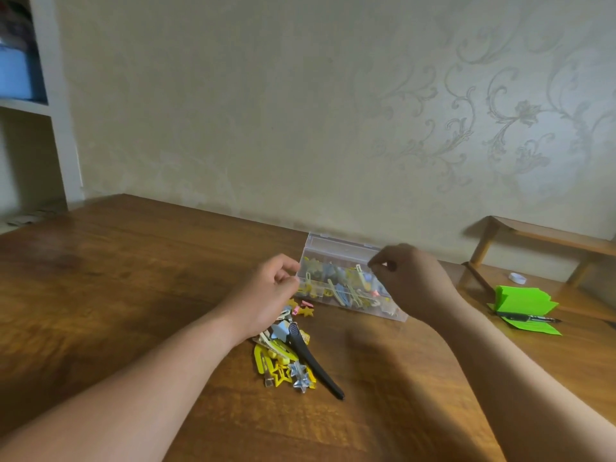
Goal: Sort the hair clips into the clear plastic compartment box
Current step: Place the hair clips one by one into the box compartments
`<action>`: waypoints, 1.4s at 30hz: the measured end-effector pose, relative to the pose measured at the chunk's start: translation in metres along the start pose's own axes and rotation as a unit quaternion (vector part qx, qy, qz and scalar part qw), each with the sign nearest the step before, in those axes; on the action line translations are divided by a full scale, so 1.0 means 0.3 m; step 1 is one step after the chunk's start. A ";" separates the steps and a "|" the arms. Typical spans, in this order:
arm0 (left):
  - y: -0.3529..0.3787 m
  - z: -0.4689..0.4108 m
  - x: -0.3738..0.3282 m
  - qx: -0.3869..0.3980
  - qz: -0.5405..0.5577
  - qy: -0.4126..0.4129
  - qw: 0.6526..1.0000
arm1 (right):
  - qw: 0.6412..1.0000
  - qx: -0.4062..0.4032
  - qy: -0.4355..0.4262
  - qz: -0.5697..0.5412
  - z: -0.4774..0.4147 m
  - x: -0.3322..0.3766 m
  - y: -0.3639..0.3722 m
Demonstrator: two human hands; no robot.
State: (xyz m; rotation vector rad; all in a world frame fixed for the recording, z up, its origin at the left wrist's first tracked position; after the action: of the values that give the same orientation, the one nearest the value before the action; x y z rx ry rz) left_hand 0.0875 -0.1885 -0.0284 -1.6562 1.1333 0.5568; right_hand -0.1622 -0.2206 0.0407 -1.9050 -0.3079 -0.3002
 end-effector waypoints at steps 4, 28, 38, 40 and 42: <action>-0.004 0.001 -0.003 -0.012 0.038 -0.016 0.999 | 0.993 0.010 -0.076 -0.092 0.120 0.177 0.045; -0.005 0.003 0.002 -0.019 0.054 -0.024 0.998 | 0.986 0.146 -0.069 0.038 0.249 0.207 0.182; -0.002 -0.004 0.006 -0.016 0.035 -0.017 0.999 | 0.957 0.196 -0.114 0.180 0.284 0.294 0.116; -0.002 -0.007 0.011 -0.014 0.038 -0.018 0.999 | 0.951 0.205 -0.125 0.197 0.285 0.325 0.101; -0.001 -0.010 0.016 -0.012 0.048 -0.023 0.998 | 0.943 0.207 -0.141 0.218 0.278 0.355 0.102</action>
State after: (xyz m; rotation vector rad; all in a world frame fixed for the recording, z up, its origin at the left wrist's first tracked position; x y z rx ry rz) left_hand 0.0895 -0.1934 -0.0309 -1.6077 1.1813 0.6696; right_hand -0.0470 -0.1453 0.0231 -1.5405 -0.1163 0.3172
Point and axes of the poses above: each hand's wrist, its own z-axis away from the middle knuckle, its own y-axis out of the palm, x = y × z, the point moved 6 cm from there along -z, towards the middle knuckle, and after that the axes turned 12 degrees about y, right-handed, at the moved point
